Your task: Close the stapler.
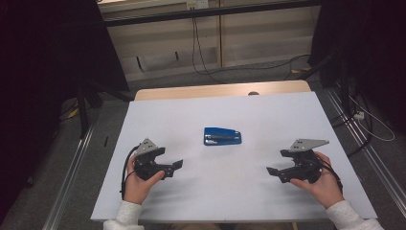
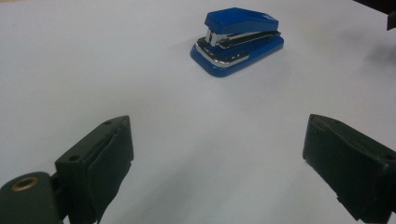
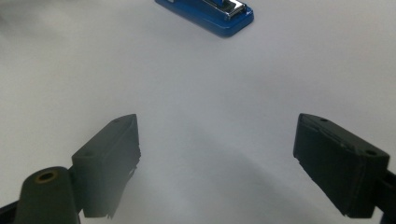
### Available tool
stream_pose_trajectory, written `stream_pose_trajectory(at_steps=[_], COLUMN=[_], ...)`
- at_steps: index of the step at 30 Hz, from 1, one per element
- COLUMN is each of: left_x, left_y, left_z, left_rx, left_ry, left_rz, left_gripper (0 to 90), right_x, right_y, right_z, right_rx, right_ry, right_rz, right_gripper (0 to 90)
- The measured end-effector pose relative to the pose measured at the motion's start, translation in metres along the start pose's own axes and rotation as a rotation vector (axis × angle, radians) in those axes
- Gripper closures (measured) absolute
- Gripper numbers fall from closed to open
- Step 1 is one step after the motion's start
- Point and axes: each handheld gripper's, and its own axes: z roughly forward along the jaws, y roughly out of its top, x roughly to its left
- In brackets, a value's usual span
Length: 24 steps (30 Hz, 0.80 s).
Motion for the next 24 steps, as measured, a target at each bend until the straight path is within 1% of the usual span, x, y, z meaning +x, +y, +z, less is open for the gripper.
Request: stream_pose_trajectory(at_steps=[2, 4, 5, 6, 8, 9, 12, 15, 17, 19, 21, 22, 24], left_x=[0.001, 0.003, 0.003, 0.004, 0.006, 0.006, 0.008, 0.009, 0.009, 0.01, 0.01, 0.011, 0.011], left_y=[-0.003, -0.006, -0.007, -0.008, -0.011, -0.012, -0.015, -0.018, -0.019, -0.02, -0.021, -0.021, -0.021], left_z=[-0.004, -0.008, -0.01, -0.012, -0.016, -0.018, -0.021, -0.024, -0.025, -0.026, -0.027, -0.027, -0.027], left_rx=[0.003, -0.004, 0.002, 0.0, -0.004, -0.004, -0.007, -0.003, -0.007, -0.004, -0.002, -0.003, -0.005], left_ry=[0.004, 0.003, 0.005, 0.011, 0.009, 0.018, 0.016, 0.022, 0.016, 0.019, 0.026, 0.018, 0.02], left_rz=[0.007, -0.003, -0.005, 0.001, -0.004, 0.001, -0.004, -0.006, -0.011, -0.005, -0.006, -0.006, -0.007], left_gripper=[8.8, 8.8, 8.8, 8.6, 8.6, 8.6, 8.6, 8.6, 8.6, 8.6, 8.6, 8.6, 8.4], right_x=[0.001, 0.001, 0.001, 0.002, 0.002, 0.002, 0.003, 0.003, 0.003, 0.003, 0.003, 0.003, 0.003], right_y=[0.0, -0.001, -0.001, -0.001, -0.001, -0.001, -0.001, 0.0, 0.0, 0.0, 0.0, 0.0, 0.0], right_z=[-0.001, -0.001, -0.001, -0.001, -0.001, -0.001, -0.001, -0.001, -0.002, -0.002, -0.002, -0.002, -0.001], right_rx=[0.002, -0.002, -0.001, 0.0, 0.005, 0.006, 0.004, 0.003, -0.004, -0.004, -0.002, -0.002, -0.001], right_ry=[0.001, 0.004, 0.001, 0.002, 0.003, 0.004, 0.008, 0.004, 0.001, -0.003, 0.001, 0.001, 0.004], right_rz=[-0.001, -0.004, -0.007, -0.008, -0.009, -0.009, -0.013, -0.017, -0.013, -0.017, -0.017, -0.02, -0.021], right_gripper=[14.1, 14.1, 14.1, 14.1, 14.1, 14.1, 14.1, 13.4, 13.2, 13.2, 13.2, 13.2, 13.3])
